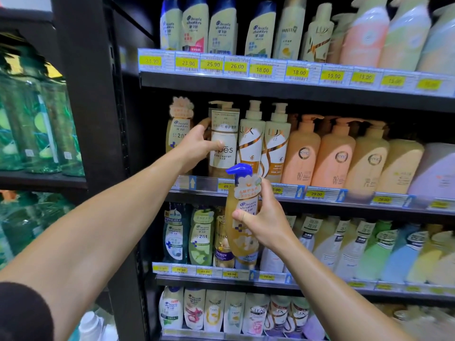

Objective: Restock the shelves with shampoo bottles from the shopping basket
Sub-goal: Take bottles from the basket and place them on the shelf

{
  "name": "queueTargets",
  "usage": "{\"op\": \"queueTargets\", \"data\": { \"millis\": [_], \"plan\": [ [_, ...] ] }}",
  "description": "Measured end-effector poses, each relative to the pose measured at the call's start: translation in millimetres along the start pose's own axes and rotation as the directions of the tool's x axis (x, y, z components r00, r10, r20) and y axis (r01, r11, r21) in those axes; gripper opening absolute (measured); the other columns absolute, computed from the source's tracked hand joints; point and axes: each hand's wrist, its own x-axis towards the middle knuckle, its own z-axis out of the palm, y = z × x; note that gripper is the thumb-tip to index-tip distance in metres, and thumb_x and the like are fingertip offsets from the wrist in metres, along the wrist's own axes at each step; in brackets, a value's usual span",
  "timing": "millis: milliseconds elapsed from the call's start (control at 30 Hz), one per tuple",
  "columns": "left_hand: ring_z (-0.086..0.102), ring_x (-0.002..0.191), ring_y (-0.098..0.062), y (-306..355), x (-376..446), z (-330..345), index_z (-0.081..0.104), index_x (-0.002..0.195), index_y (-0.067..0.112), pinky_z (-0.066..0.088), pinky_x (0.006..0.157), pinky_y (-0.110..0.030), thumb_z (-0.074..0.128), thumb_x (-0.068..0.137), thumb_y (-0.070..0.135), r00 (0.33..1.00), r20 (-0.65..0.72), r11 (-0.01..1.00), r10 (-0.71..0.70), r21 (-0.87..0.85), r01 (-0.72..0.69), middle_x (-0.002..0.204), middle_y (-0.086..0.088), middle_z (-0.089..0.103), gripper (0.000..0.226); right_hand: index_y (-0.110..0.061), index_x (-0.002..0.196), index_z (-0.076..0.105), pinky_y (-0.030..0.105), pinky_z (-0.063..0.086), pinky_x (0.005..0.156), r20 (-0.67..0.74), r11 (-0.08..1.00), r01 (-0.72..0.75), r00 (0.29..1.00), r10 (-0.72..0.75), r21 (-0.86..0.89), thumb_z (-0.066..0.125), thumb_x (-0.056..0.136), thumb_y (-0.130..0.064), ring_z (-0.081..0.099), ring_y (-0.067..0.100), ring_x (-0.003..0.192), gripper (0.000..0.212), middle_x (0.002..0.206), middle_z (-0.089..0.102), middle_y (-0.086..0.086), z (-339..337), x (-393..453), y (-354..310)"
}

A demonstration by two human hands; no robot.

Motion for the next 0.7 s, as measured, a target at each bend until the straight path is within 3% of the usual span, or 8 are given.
{"op": "queueTargets", "data": {
  "millis": [133, 200, 300, 433, 600, 700],
  "plan": [
    [0.068, 0.104, -0.012, 3.5, 3.8, -4.3, 0.043, 0.14, 0.025, 0.053, 0.084, -0.036, 0.071, 0.086, 0.01, 0.999, 0.035, 0.999, -0.041, 0.013, 0.04, 0.12, 0.004, 0.068, 0.063, -0.036, 0.129, 0.04, 0.001, 0.042, 0.071, -0.007, 1.0, -0.017, 1.0, 0.017, 0.006, 0.081, 0.075, -0.019, 0.06, -0.012, 0.093, 0.07, 0.106, 0.065, -0.021, -3.1, 1.1, 4.3],
    [0.069, 0.102, -0.011, 4.2, 3.4, -3.9, 0.044, 0.138, 0.024, 0.055, 0.082, -0.035, 0.07, 0.086, 0.008, 0.998, 0.048, 0.999, -0.041, -0.001, 0.042, 0.118, 0.005, 0.069, 0.061, -0.038, 0.124, 0.042, 0.001, 0.042, 0.069, -0.019, 1.0, -0.022, 1.0, 0.022, 0.004, 0.081, 0.076, -0.018, 0.06, -0.013, 0.092, 0.066, 0.101, 0.066, -0.026, -4.5, 2.0, 6.8],
    [0.068, 0.106, -0.014, 2.9, 1.4, -2.7, 0.045, 0.138, 0.024, 0.055, 0.091, -0.044, 0.069, 0.087, 0.006, 0.999, 0.038, 0.999, -0.028, -0.022, 0.029, 0.12, 0.003, 0.069, 0.059, -0.04, 0.116, 0.044, 0.001, 0.042, 0.067, -0.035, 1.0, -0.026, 0.999, 0.026, 0.001, 0.081, 0.076, -0.017, 0.06, -0.014, 0.091, 0.059, 0.097, 0.062, -0.036, -5.5, 3.4, 8.6],
    [0.064, 0.113, -0.017, 8.9, -3.5, -4.4, 0.042, 0.141, 0.026, 0.05, 0.098, -0.051, 0.071, 0.086, 0.014, 0.998, 0.046, 0.998, -0.035, 0.062, 0.032, 0.125, 0.004, 0.066, 0.064, -0.039, 0.115, 0.044, 0.0, 0.042, 0.063, -0.033, 1.0, -0.013, 0.999, 0.013, 0.003, 0.08, 0.076, -0.018, 0.058, -0.018, 0.091, 0.058, 0.097, 0.06, -0.039, -6.7, 5.2, 7.0],
    [0.054, 0.125, -0.016, 19.6, -33.1, -18.2, 0.019, 0.154, 0.03, 0.049, 0.1, -0.043, 0.075, 0.083, 0.026, 1.0, -0.013, 0.959, -0.01, 0.283, 0.013, 0.151, 0.0, 0.043, 0.091, -0.04, 0.122, 0.044, 0.004, 0.046, 0.071, -0.044, 1.0, 0.023, 0.999, -0.023, 0.016, 0.081, 0.076, -0.02, 0.059, -0.015, 0.095, 0.063, 0.103, 0.06, -0.038, -11.7, 7.1, -1.9],
    [0.061, 0.115, -0.015, 22.0, -68.2, -23.8, 0.028, 0.152, 0.028, 0.051, 0.098, -0.042, 0.075, 0.083, 0.021, 0.993, -0.087, 0.952, 0.084, 0.301, -0.055, 0.144, -0.002, 0.05, 0.084, -0.041, 0.124, 0.044, 0.019, 0.05, 0.081, -0.062, 0.999, 0.048, 0.997, -0.046, 0.024, 0.082, 0.075, -0.022, 0.059, -0.014, 0.098, 0.064, 0.104, 0.06, -0.039, -12.5, 8.6, -12.6]
  ]
}}
